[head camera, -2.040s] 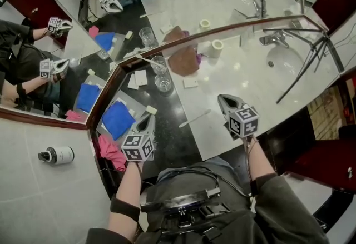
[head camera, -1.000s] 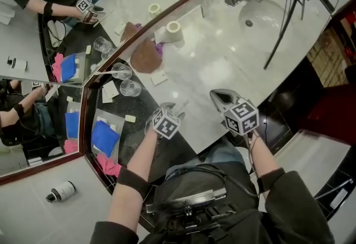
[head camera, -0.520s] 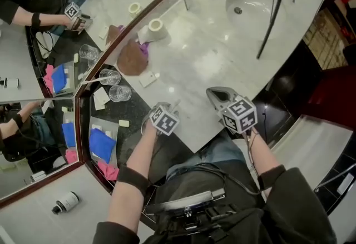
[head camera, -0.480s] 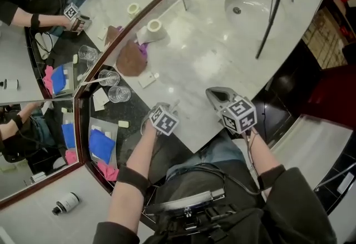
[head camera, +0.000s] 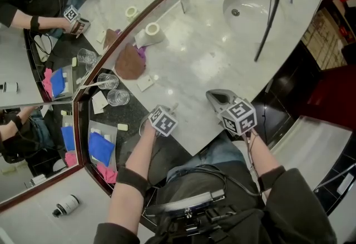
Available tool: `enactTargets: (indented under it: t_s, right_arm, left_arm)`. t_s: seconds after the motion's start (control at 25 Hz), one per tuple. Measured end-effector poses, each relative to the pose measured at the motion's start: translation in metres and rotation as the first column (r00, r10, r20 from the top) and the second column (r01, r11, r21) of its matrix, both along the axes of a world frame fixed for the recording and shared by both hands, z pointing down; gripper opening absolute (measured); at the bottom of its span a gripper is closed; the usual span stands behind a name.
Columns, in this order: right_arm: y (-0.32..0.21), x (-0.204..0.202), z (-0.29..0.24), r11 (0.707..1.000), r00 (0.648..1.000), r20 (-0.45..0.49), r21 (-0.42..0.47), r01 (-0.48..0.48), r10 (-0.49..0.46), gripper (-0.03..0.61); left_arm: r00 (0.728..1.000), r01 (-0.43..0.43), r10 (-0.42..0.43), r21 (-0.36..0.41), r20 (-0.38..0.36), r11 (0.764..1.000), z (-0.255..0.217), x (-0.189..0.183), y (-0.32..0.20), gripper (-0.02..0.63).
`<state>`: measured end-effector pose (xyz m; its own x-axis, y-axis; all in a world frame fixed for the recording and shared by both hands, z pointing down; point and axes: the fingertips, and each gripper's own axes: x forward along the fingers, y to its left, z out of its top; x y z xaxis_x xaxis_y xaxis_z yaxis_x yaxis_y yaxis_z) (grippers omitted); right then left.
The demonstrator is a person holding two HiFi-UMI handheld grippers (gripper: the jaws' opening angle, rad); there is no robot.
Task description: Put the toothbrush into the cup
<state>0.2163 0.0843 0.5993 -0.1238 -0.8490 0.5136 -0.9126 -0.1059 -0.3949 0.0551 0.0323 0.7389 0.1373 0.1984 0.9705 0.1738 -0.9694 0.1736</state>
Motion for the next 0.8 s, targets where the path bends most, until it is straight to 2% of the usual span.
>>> enactTargets:
  t_s: [0.2, 0.56, 0.8]
  right_arm:
    - [-0.004, -0.001, 0.002, 1.0, 1.0, -0.003, -0.003, 0.009, -0.009, 0.02]
    - [-0.006, -0.005, 0.007, 1.0, 1.0, -0.004, -0.017, 0.015, -0.015, 0.02]
    - [-0.01, -0.012, 0.007, 0.999, 0.999, -0.005, -0.02, 0.035, -0.035, 0.02]
  left_arm:
    - [1.0, -0.002, 0.002, 0.011, -0.003, 1.0, 0.0, 0.0, -0.003, 0.02]
    - [1.0, 0.011, -0.011, 0.007, -0.022, 1.0, -0.003, 0.0, -0.006, 0.018]
    - [0.996, 0.047, -0.046, 0.018, -0.081, 0.999, -0.018, 0.004, -0.013, 0.019]
